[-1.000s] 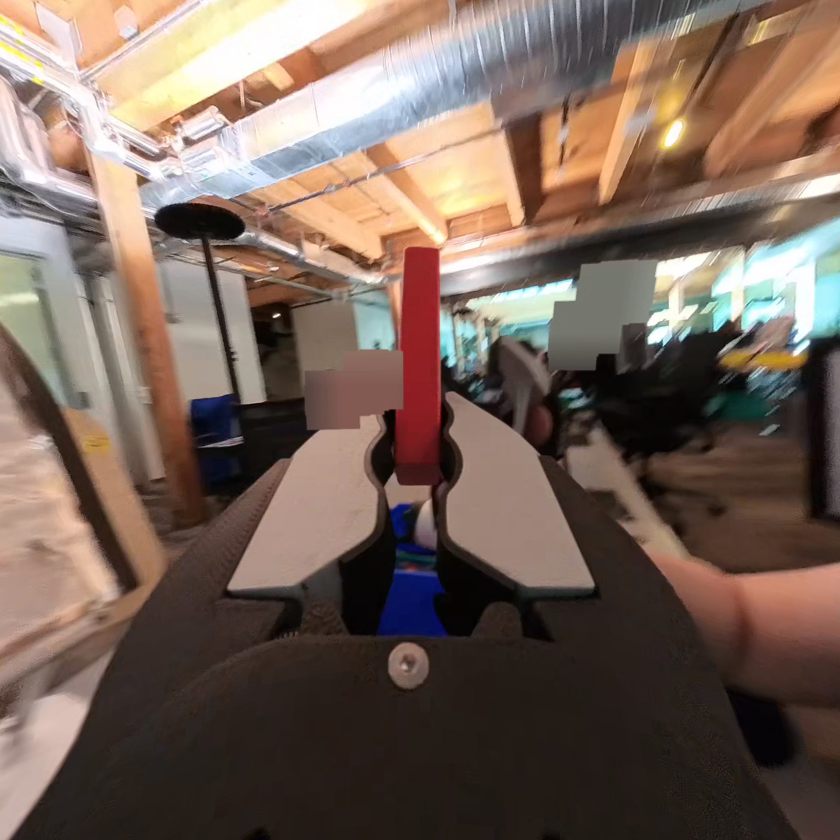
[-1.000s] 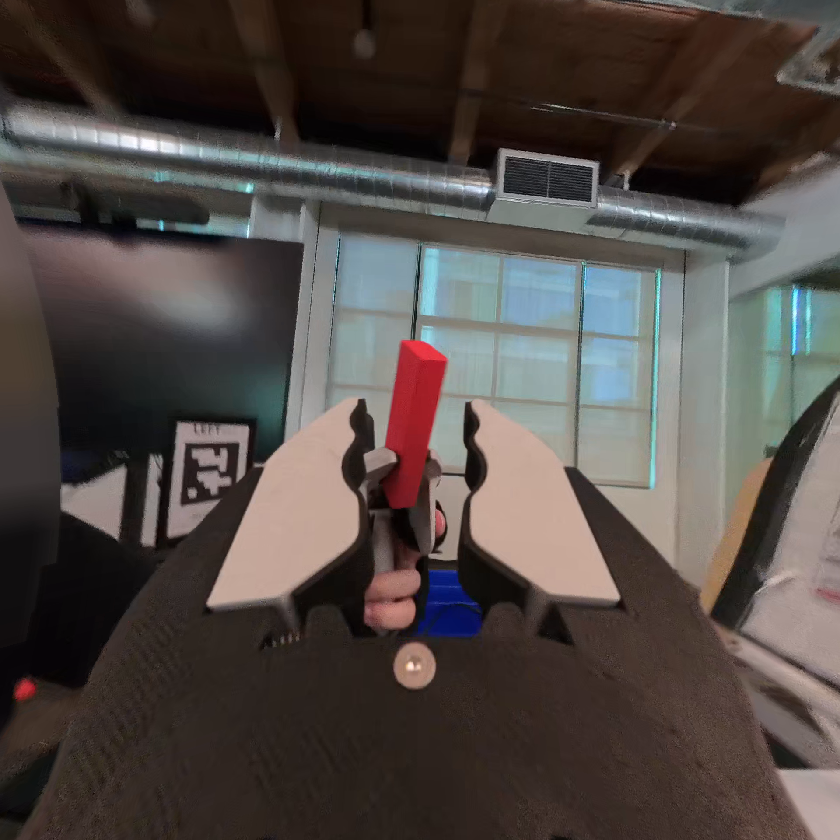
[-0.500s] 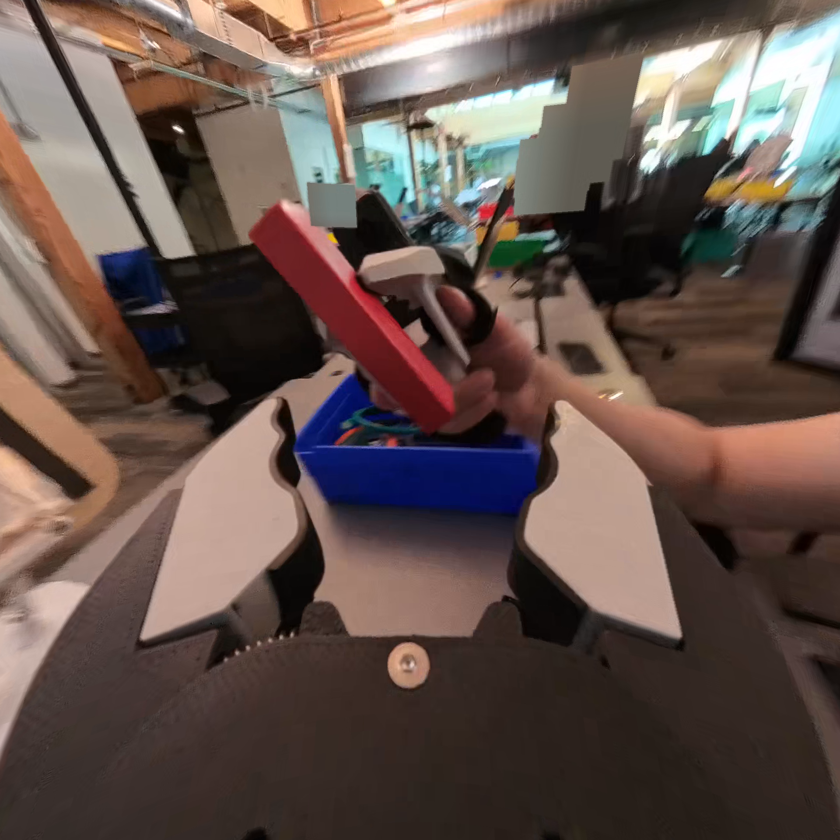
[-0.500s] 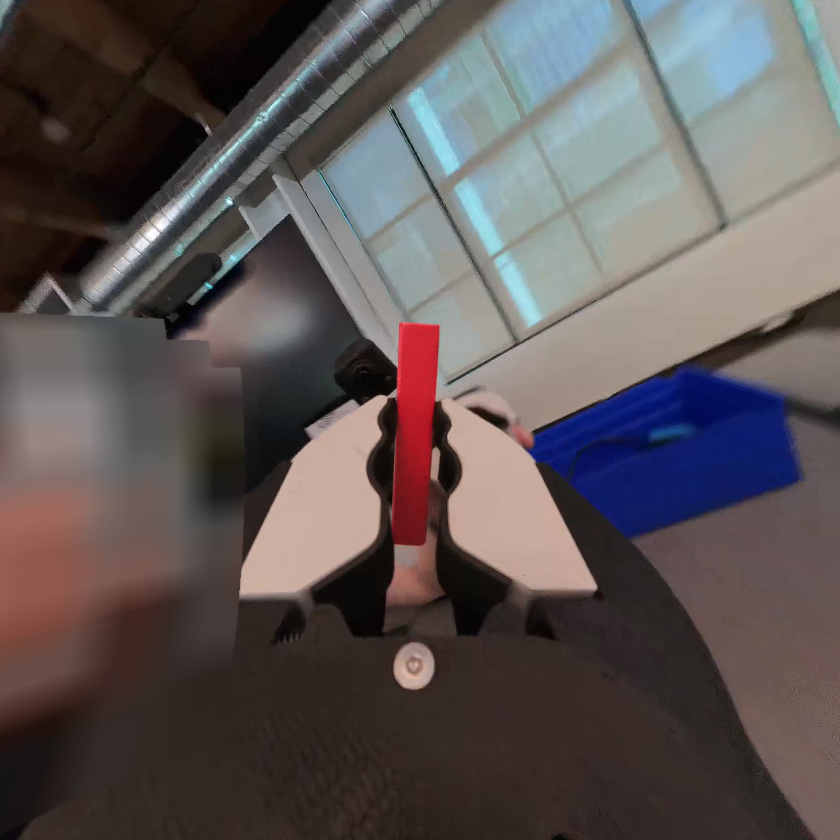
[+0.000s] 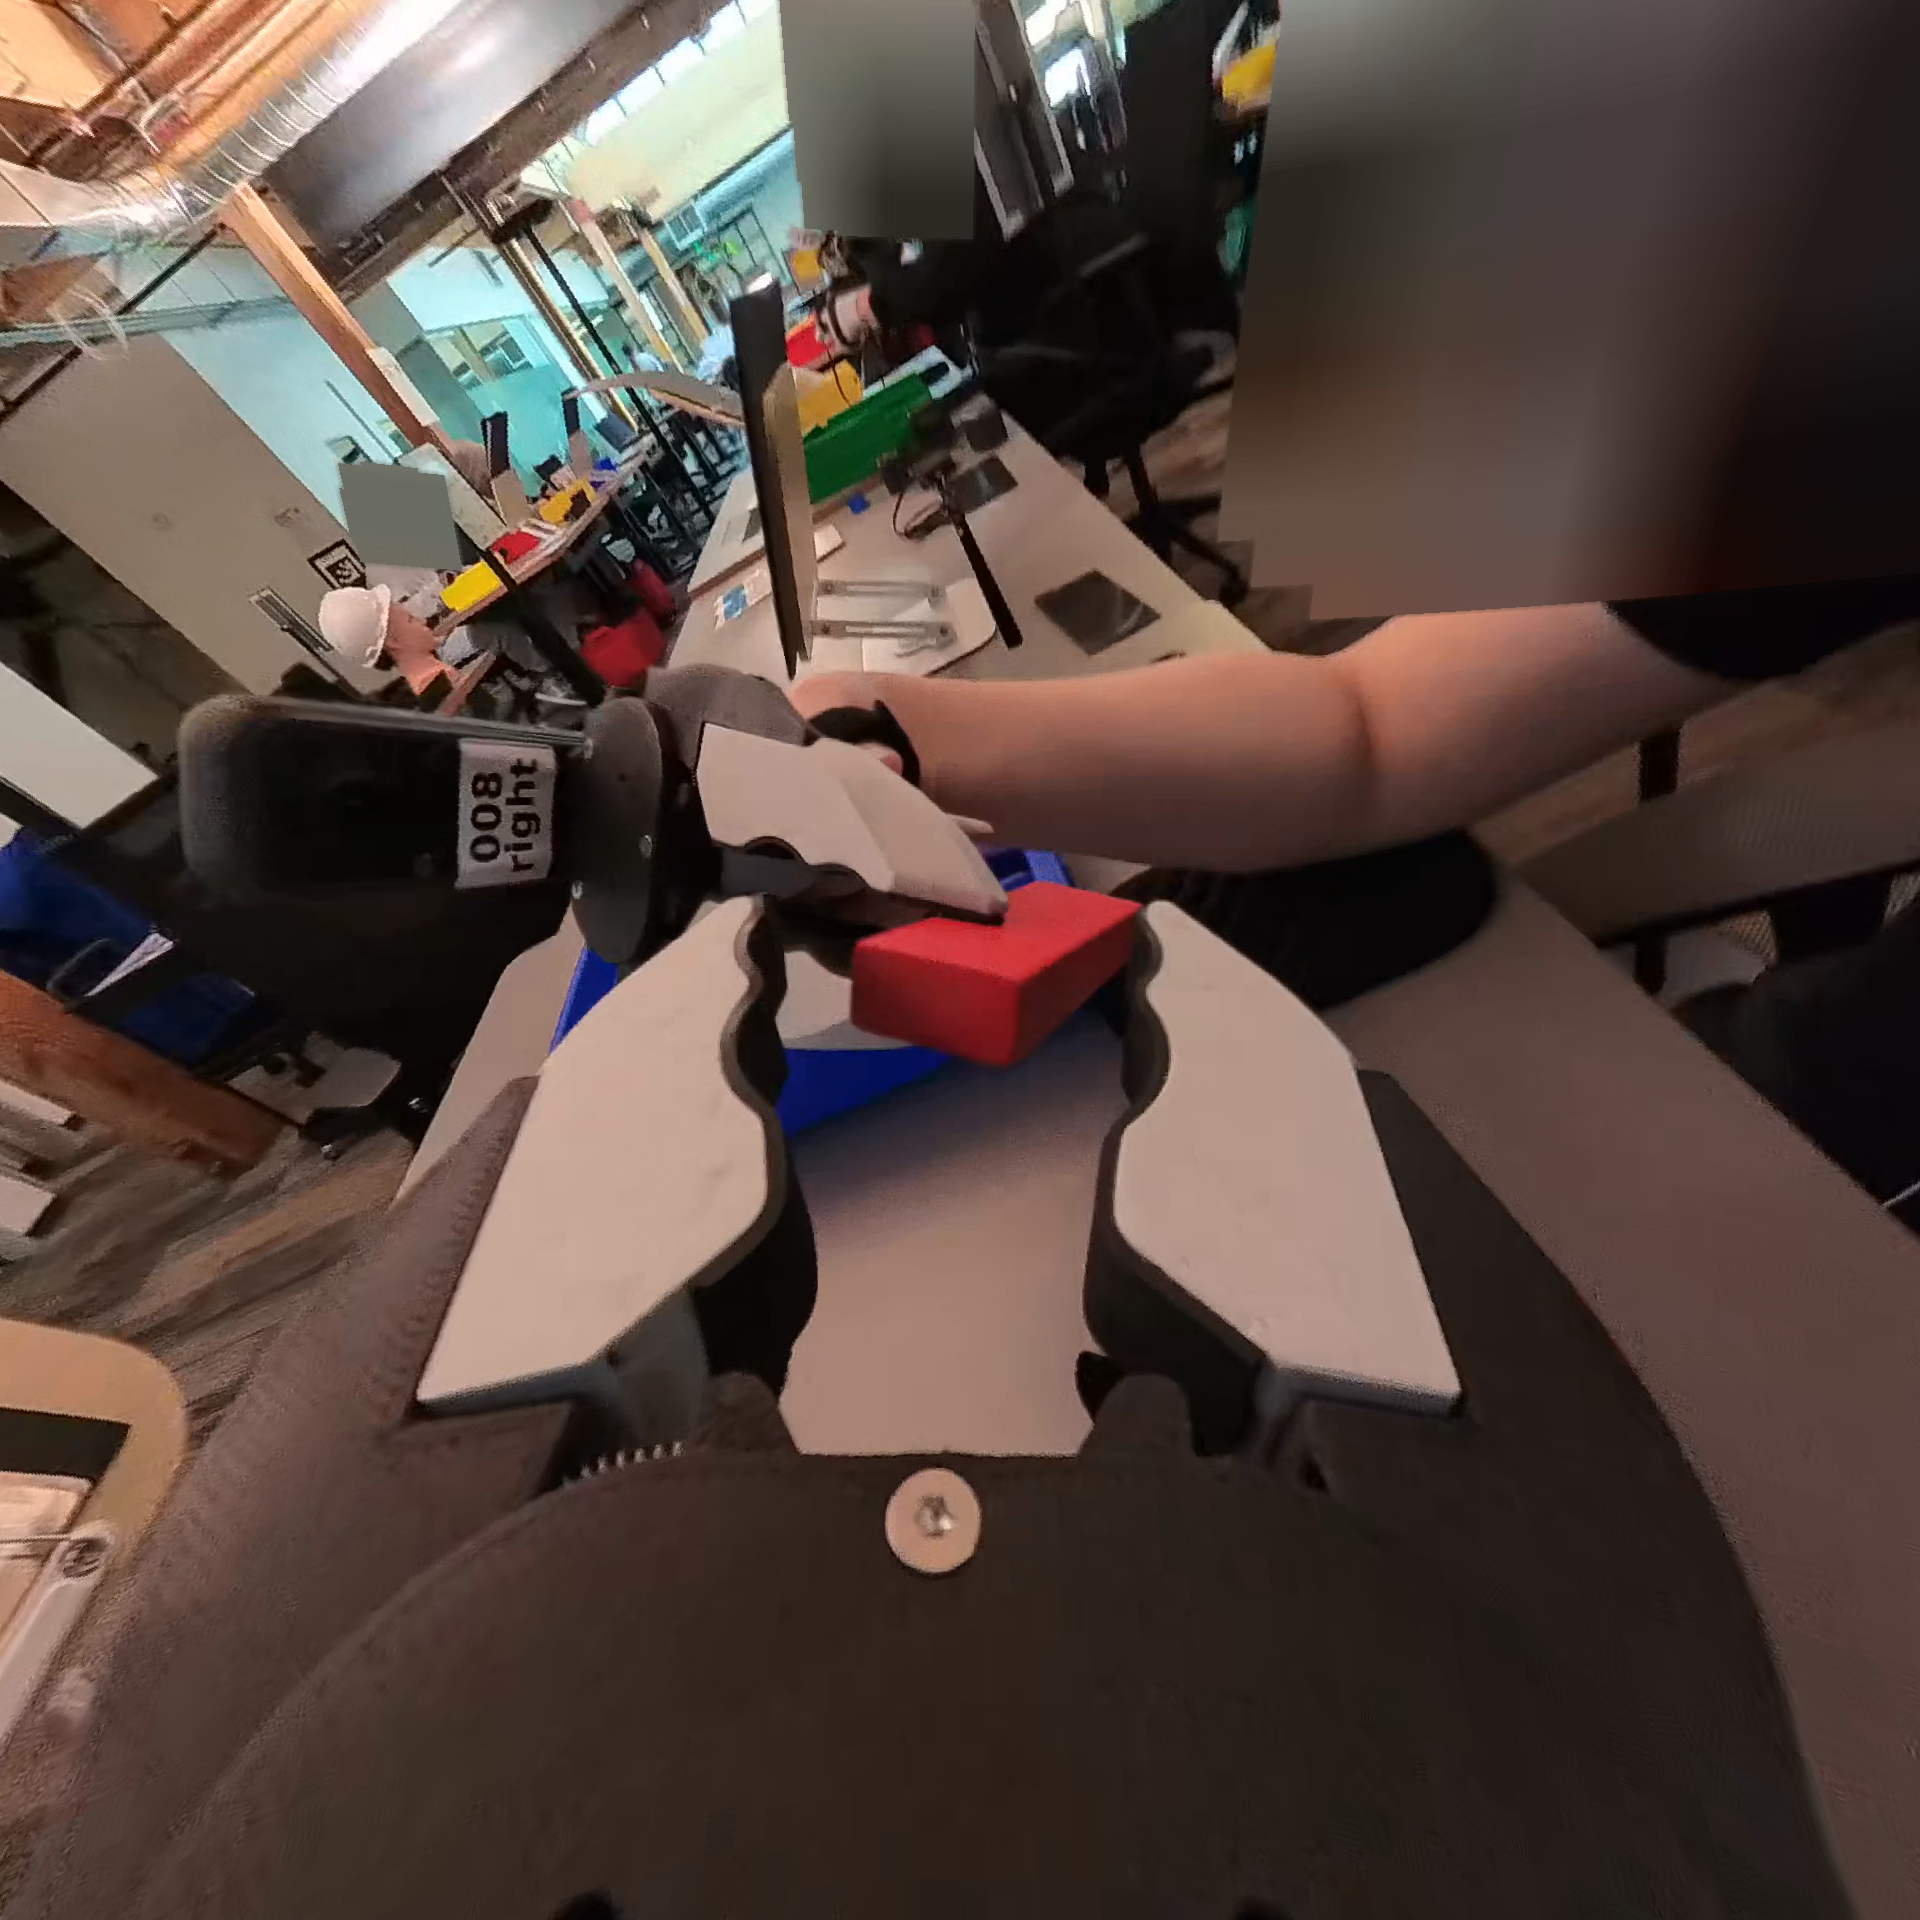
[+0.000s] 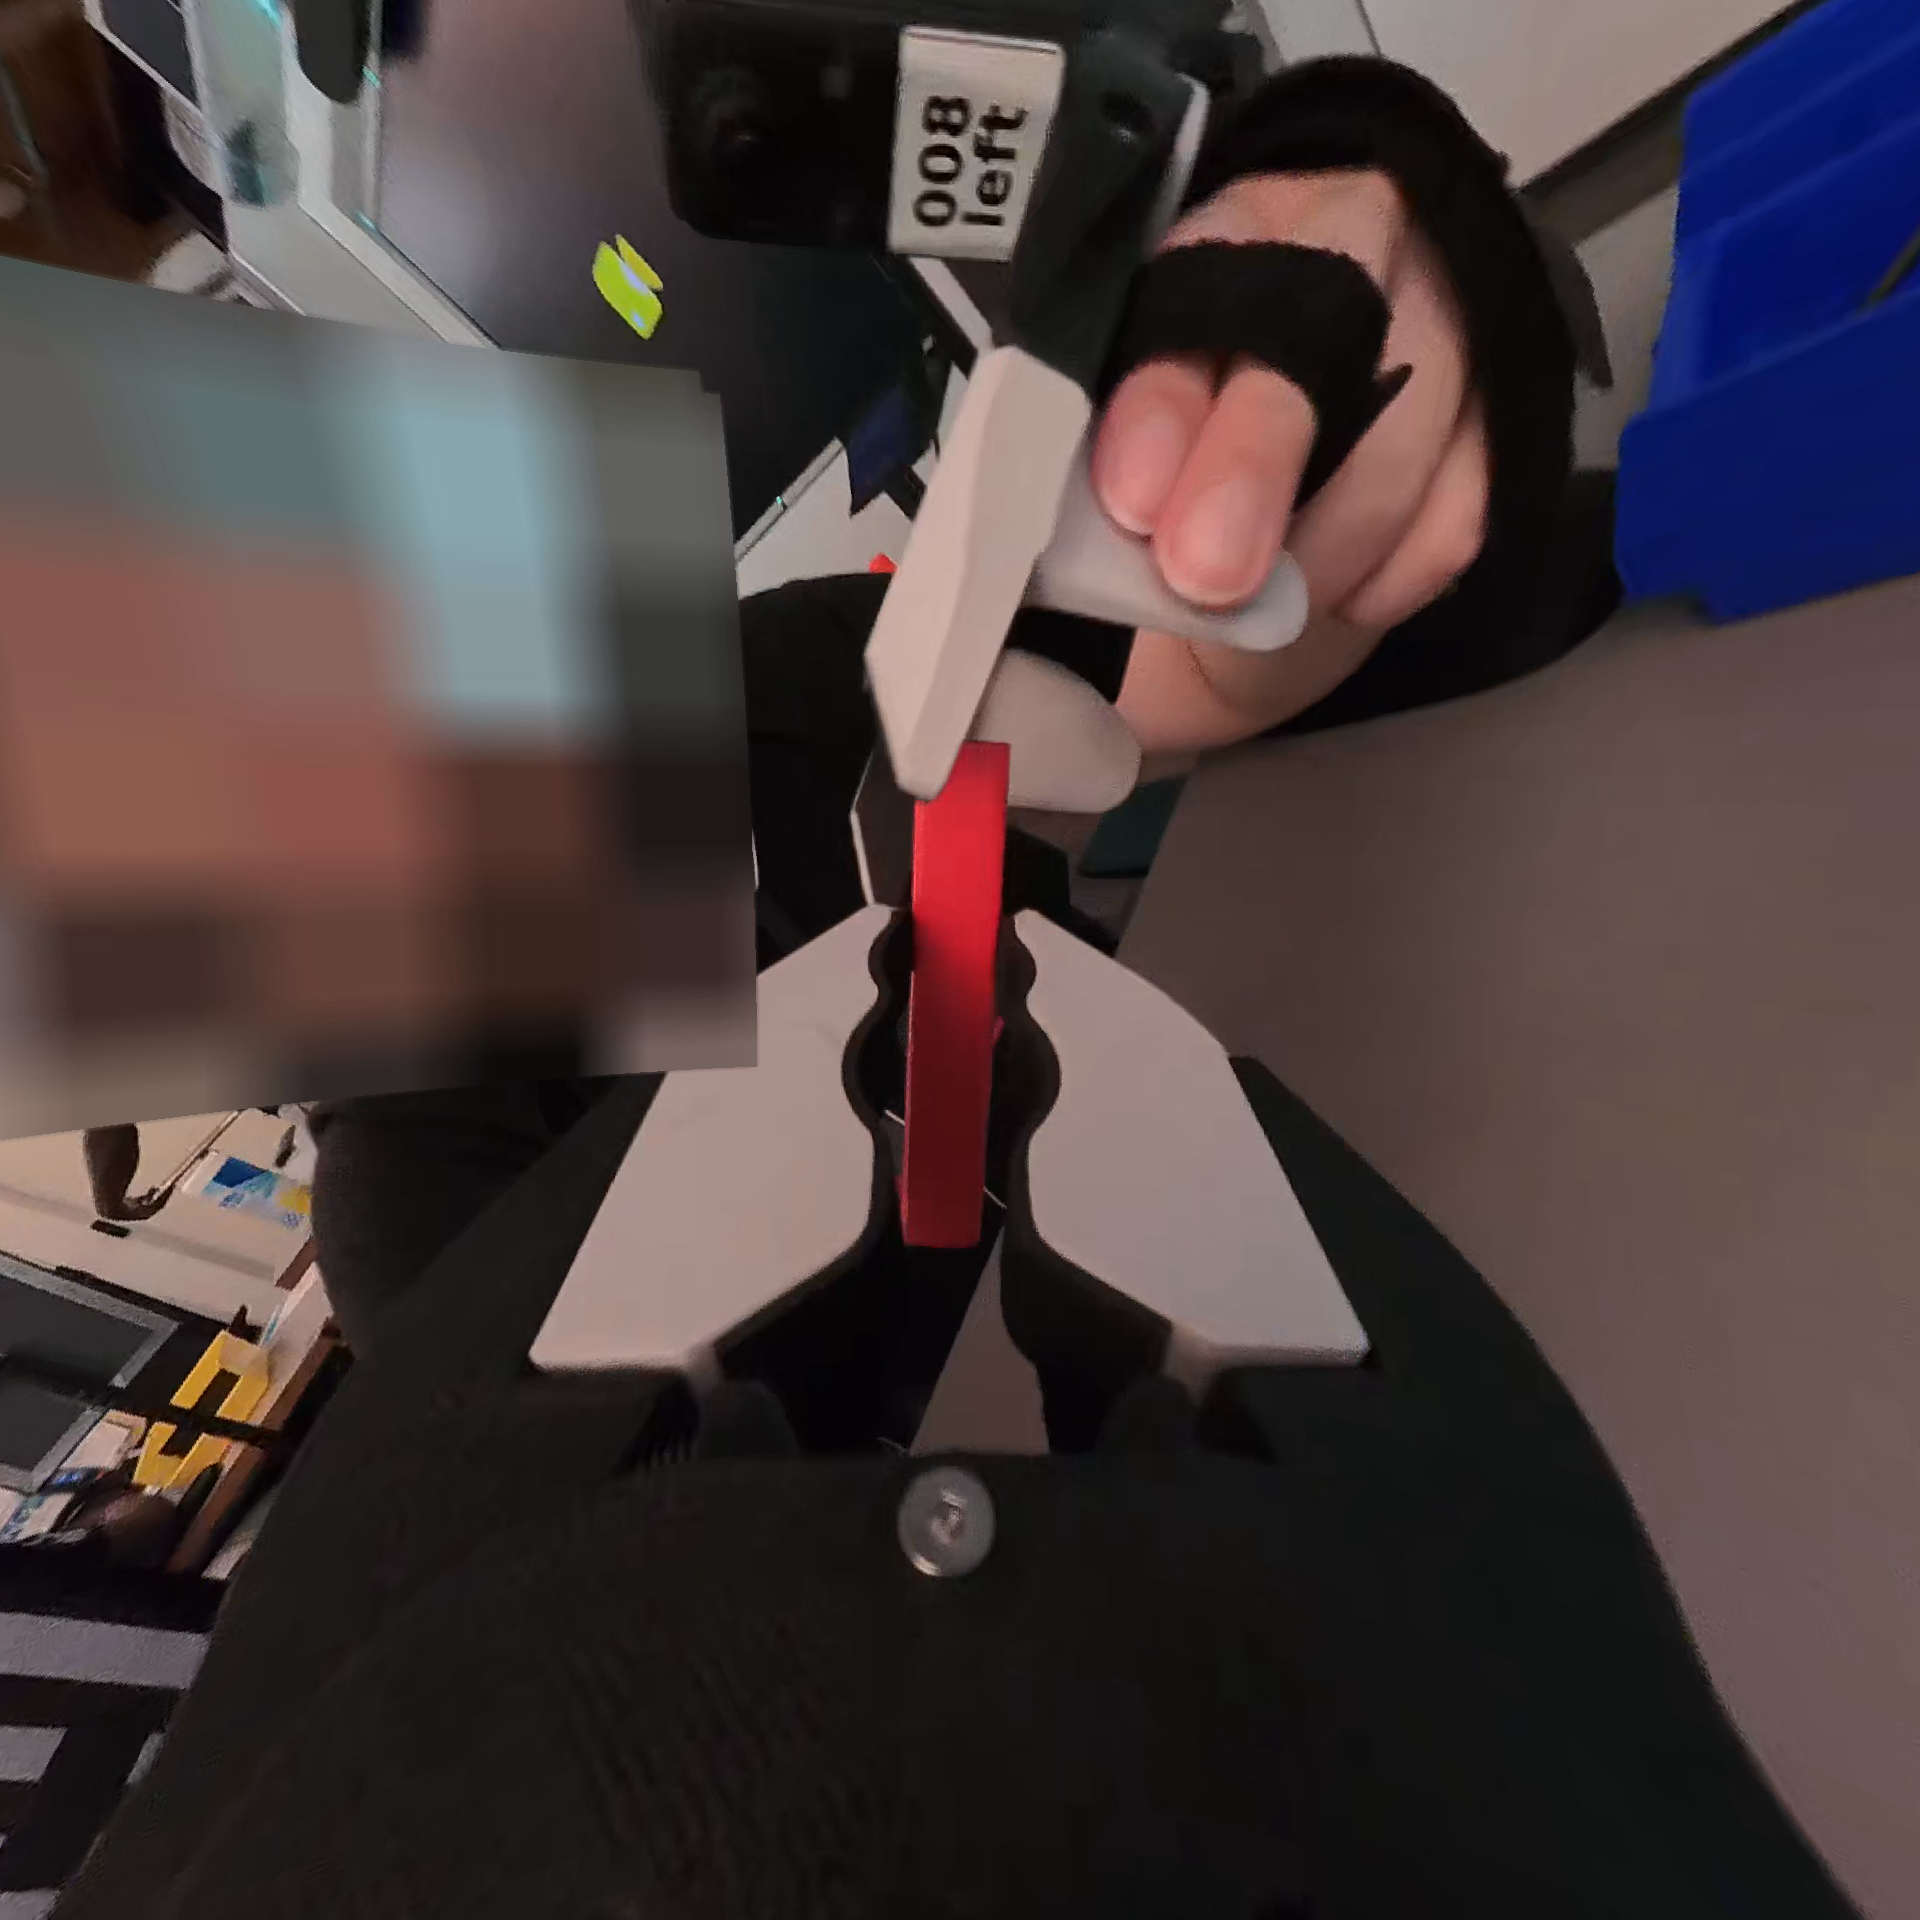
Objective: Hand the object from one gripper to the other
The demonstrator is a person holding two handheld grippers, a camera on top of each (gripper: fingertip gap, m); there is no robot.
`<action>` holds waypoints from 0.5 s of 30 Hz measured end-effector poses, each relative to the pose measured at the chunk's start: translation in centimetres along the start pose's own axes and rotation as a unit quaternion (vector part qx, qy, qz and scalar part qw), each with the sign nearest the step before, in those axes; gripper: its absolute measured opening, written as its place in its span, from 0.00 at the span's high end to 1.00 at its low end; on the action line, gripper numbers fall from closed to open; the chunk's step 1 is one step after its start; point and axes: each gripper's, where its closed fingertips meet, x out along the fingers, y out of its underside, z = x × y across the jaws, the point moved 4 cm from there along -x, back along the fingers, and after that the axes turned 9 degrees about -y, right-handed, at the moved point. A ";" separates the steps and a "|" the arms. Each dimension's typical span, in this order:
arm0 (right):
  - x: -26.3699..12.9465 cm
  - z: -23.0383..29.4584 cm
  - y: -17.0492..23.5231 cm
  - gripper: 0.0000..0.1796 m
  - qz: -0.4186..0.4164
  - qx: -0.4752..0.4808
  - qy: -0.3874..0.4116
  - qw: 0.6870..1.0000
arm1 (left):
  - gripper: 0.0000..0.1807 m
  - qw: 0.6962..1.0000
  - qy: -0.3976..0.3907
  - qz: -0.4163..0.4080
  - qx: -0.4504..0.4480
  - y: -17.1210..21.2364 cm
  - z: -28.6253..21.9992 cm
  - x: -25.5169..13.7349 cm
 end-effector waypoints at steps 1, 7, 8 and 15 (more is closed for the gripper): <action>0.2 -0.1 0.1 0.91 0.005 0.002 -0.001 1.000 | 0.67 1.000 0.004 0.015 0.014 0.3 -0.3 0.2; 0.2 0.2 -0.1 0.91 -0.001 -0.001 -0.011 1.000 | 0.76 0.997 0.005 0.058 0.050 1.2 -0.8 0.8; -0.1 0.5 -0.4 0.91 -0.012 -0.012 -0.009 1.000 | 0.78 0.997 -0.009 0.056 0.056 0.9 -0.5 0.8; -7.2 5.6 -6.5 0.71 -0.301 -0.412 0.183 0.841 | 0.81 0.963 -0.254 -0.089 -0.019 -2.6 5.9 -2.2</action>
